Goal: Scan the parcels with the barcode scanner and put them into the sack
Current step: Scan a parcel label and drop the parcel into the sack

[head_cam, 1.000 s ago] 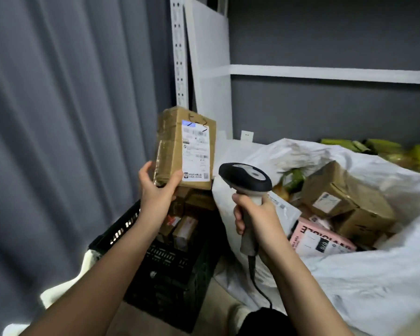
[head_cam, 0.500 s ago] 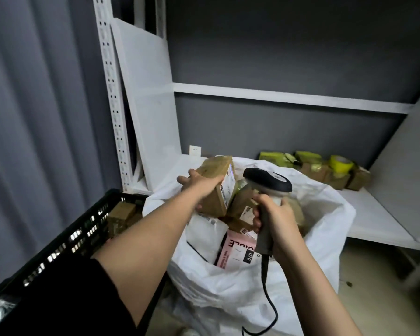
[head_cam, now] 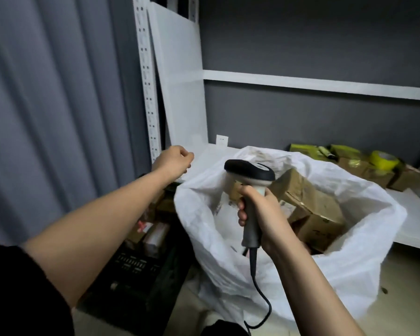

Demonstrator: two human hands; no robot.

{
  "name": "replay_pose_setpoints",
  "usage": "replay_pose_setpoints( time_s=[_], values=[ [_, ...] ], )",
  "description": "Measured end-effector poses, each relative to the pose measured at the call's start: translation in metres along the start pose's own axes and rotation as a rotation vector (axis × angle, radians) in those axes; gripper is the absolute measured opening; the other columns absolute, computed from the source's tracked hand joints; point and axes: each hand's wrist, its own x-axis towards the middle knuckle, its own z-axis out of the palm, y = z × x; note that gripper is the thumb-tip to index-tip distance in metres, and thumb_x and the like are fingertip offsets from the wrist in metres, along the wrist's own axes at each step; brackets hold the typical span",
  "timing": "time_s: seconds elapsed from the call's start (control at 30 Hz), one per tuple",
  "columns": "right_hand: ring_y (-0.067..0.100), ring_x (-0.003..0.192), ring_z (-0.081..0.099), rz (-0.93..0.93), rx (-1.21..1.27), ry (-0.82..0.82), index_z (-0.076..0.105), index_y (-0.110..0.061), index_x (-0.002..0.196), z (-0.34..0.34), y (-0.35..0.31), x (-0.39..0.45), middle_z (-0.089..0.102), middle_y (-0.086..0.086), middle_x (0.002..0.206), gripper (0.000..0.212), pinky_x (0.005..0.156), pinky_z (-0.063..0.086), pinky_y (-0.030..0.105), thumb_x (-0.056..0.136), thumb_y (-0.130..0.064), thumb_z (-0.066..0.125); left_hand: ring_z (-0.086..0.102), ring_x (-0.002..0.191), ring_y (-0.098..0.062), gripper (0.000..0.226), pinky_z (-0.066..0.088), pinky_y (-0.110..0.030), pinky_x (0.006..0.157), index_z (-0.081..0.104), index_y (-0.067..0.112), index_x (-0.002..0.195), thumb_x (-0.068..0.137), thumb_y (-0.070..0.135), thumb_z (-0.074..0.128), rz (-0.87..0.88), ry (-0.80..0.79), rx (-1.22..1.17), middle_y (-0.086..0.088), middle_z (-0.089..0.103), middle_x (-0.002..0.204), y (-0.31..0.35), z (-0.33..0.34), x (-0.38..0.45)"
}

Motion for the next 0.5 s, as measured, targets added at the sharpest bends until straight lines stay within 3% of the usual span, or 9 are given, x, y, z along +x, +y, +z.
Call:
replay_pose_setpoints(
  time_s=[0.1,0.23,0.33,0.43,0.5],
  values=[
    [0.014,0.038,0.039,0.048,-0.012,-0.153,0.049,-0.012,0.088,0.055,0.013,0.003,0.048,0.003,0.052,0.011,0.040,0.033,0.021,0.093,-0.010,0.059,0.067,0.082,-0.019,0.019,0.053,-0.033,0.082,0.066,0.024,0.079,0.085,0.037,0.053,-0.080,0.109,0.054,0.007,0.070,0.076,-0.051,-0.044,-0.003],
    [0.013,0.037,0.038,0.119,-0.022,-0.262,0.048,-0.010,0.086,0.125,0.053,0.022,0.047,0.003,0.053,0.014,0.038,0.032,0.021,0.092,-0.011,0.060,0.069,0.086,-0.024,0.019,0.054,-0.035,0.086,0.060,0.023,0.066,0.084,0.028,0.056,-0.254,0.098,0.004,0.000,0.072,0.081,-0.133,-0.071,-0.003],
    [0.012,0.037,0.039,0.145,-0.062,-0.263,0.050,-0.009,0.088,0.167,0.094,0.047,0.049,0.002,0.052,0.011,0.038,0.032,0.021,0.090,-0.010,0.061,0.065,0.096,-0.025,0.005,0.050,-0.031,0.089,0.060,0.023,0.083,0.087,0.025,0.060,-0.326,0.032,0.020,-0.002,0.069,0.097,-0.188,-0.067,0.004],
    [0.009,0.035,0.042,0.170,-0.074,-0.201,0.053,-0.008,0.091,0.199,0.138,0.080,0.052,0.000,0.050,0.009,0.038,0.034,0.020,0.089,-0.007,0.061,0.060,0.101,-0.024,0.035,0.046,-0.026,0.085,0.055,0.020,0.114,0.083,0.032,0.064,-0.355,-0.082,0.044,-0.003,0.063,0.111,-0.241,-0.046,0.021],
    [0.008,0.039,0.047,0.169,-0.085,-0.122,0.055,-0.009,0.095,0.215,0.170,0.110,0.055,0.002,0.057,0.012,0.041,0.038,0.021,0.087,-0.008,0.063,0.055,0.113,-0.027,0.067,0.046,-0.032,0.095,0.046,0.015,0.130,0.073,0.043,0.066,-0.370,-0.137,0.084,-0.009,0.056,0.126,-0.273,-0.026,0.041]
  ],
)
